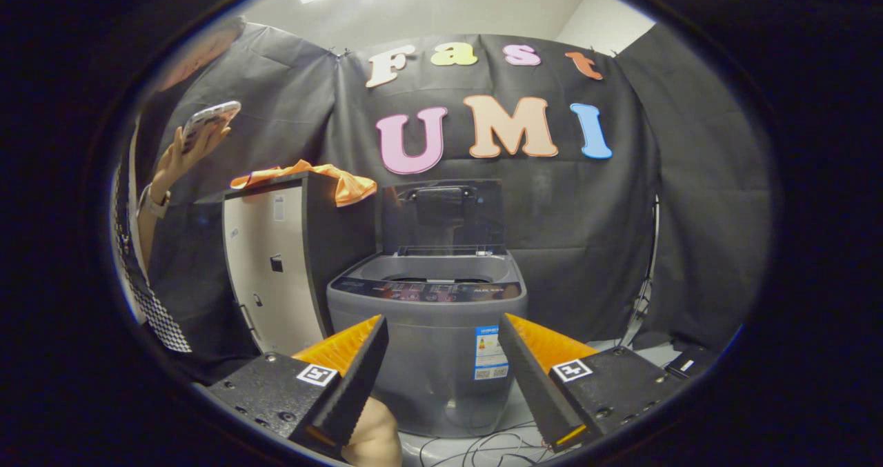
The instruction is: Put the clothes into the washing machine and then close the washing machine lid.
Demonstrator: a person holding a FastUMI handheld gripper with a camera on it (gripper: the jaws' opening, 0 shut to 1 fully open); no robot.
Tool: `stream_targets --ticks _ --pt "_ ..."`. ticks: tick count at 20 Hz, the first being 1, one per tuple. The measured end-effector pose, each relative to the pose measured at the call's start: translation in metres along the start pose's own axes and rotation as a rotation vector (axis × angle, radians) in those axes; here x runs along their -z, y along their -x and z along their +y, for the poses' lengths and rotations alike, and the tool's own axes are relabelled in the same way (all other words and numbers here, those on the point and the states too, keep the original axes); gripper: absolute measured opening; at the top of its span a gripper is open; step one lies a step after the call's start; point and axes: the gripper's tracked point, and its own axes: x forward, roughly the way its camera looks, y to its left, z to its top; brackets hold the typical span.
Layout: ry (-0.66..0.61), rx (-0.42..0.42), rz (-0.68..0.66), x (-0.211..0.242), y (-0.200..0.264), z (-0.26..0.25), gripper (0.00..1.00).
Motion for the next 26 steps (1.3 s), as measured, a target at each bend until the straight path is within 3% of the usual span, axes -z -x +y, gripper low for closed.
stream_targets --ticks 4,9,15,18,26 --pt "-0.043 0.065 -0.02 -0.013 -0.014 0.002 0.97" --pt "-0.103 0.024 -0.141 -0.103 -0.057 0.036 0.97" --pt "-0.112 -0.093 -0.209 -0.213 -0.114 0.095 0.97" --pt "-0.067 -0.106 -0.224 -0.257 -0.143 0.123 0.96" --pt "-0.003 -0.301 -0.162 -0.32 -0.232 0.255 0.97"
